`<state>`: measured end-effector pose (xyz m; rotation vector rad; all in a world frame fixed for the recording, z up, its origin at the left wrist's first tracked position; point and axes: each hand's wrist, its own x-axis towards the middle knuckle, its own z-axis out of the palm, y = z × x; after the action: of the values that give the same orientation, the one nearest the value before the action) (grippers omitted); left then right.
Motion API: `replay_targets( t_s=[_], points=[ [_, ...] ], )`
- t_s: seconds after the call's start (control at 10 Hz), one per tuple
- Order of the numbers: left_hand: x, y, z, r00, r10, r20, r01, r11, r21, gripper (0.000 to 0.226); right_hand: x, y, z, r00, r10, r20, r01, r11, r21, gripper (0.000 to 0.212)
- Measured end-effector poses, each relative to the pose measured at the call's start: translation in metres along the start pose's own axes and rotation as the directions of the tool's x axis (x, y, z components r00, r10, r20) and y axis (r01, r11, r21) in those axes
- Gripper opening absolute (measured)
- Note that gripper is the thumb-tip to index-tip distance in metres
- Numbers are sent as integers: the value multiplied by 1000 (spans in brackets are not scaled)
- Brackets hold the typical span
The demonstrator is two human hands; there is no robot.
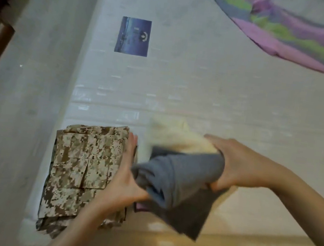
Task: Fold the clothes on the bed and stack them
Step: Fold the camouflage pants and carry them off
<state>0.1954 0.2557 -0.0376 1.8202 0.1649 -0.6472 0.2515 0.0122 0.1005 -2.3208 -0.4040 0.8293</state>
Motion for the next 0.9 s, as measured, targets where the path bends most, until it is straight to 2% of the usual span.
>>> replay_targets(
  t_s=[0.1, 0.2, 0.3, 0.4, 0.5, 0.6, 0.7, 0.8, 0.9],
  points=[
    [-25, -27, 21, 983, -91, 159, 97, 995, -32, 149, 4, 24, 8, 964, -31, 265, -12, 987, 158, 55],
    [-36, -55, 43, 967, -157, 202, 177, 981, -83, 115, 28, 58, 25, 907, -29, 419, -66, 975, 211, 64],
    [-30, -80, 63, 981, -163, 105, 181, 965, -191, 87, 51, 93, 47, 870, -23, 493, -128, 954, 272, 64],
    [-13, -99, 72, 990, -132, 49, 140, 943, -301, 94, 80, 126, 58, 833, 13, 553, -200, 940, 278, 58],
    [17, -111, 75, 982, -190, 11, 178, 895, -408, 83, 116, 160, 80, 884, 196, 425, -285, 946, 156, 67],
    [47, -117, 82, 954, -296, -44, 250, 867, -430, 70, 132, 187, 121, 921, 350, 172, -362, 931, 40, 80],
    [48, -113, 90, 940, -327, -96, 263, 873, -410, 77, 118, 188, 145, 899, 435, -52, -437, 898, -39, 84],
    [26, -102, 99, 908, -280, -313, 268, 960, -80, 90, 83, 160, 163, 848, 296, -440, -411, 891, -192, 63],
    [10, -81, 115, 852, 332, -404, -113, 871, 477, 62, 46, 125, 202, 800, 12, -600, -255, 912, -322, 51]
  ],
)
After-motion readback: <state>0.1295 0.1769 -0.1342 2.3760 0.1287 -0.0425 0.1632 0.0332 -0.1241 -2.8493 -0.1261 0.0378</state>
